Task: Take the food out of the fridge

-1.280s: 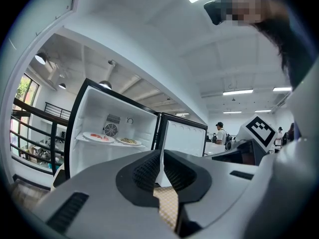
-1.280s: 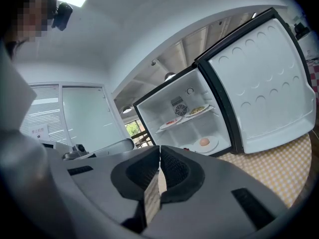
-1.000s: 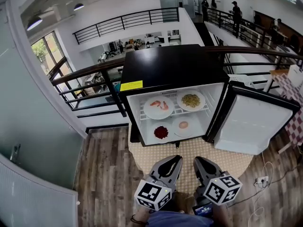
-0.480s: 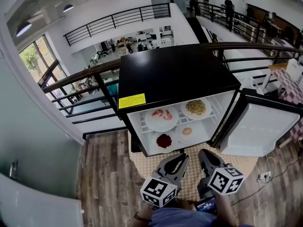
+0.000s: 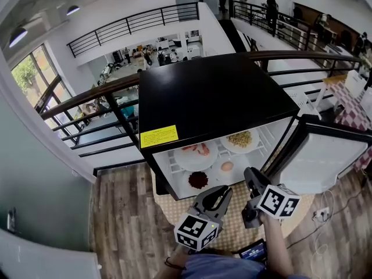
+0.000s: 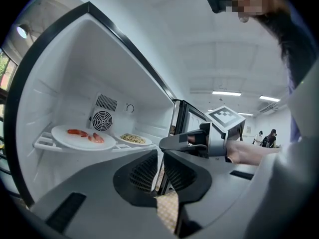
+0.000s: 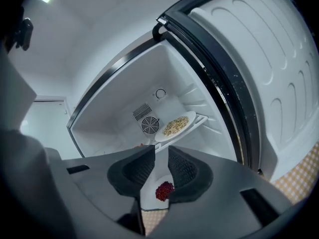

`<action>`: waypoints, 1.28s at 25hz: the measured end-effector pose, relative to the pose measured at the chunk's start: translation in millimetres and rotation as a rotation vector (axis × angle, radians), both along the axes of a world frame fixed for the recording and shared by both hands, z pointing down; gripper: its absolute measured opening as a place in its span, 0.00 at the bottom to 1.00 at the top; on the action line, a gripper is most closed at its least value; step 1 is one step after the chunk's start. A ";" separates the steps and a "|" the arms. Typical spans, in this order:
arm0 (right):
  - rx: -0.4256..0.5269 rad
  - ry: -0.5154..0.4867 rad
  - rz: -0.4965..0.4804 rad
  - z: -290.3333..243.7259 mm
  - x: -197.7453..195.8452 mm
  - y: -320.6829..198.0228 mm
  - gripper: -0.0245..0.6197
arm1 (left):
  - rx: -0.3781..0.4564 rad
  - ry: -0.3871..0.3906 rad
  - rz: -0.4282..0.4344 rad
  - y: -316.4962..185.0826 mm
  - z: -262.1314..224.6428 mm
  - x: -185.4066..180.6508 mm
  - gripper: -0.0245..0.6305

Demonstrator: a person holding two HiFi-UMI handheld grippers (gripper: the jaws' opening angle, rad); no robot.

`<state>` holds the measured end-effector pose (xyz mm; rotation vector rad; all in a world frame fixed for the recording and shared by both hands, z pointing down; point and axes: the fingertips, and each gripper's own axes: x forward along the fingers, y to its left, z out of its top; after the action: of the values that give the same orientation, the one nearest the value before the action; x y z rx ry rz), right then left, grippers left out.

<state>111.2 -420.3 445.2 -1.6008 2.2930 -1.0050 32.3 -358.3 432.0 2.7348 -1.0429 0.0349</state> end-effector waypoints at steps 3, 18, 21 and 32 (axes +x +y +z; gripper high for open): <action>-0.013 0.025 0.024 3.0 3.6 -19.3 0.20 | -0.004 -0.001 0.022 -4.3 2.1 3.4 0.09; -0.179 -0.265 0.205 28.0 18.9 -91.7 0.37 | -0.003 -0.035 0.024 -22.8 6.1 -12.3 0.09; -0.192 -0.327 0.199 30.6 18.7 -91.7 0.37 | -0.011 -0.031 0.020 -24.6 8.5 -14.6 0.09; -0.172 -0.445 0.202 21.7 26.7 -70.4 0.15 | -0.064 0.003 0.031 -27.7 13.4 -9.7 0.09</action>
<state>138.0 -490.7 467.0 -1.4475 1.7586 -1.3711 22.6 -386.1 445.4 2.6925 -0.9813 0.0681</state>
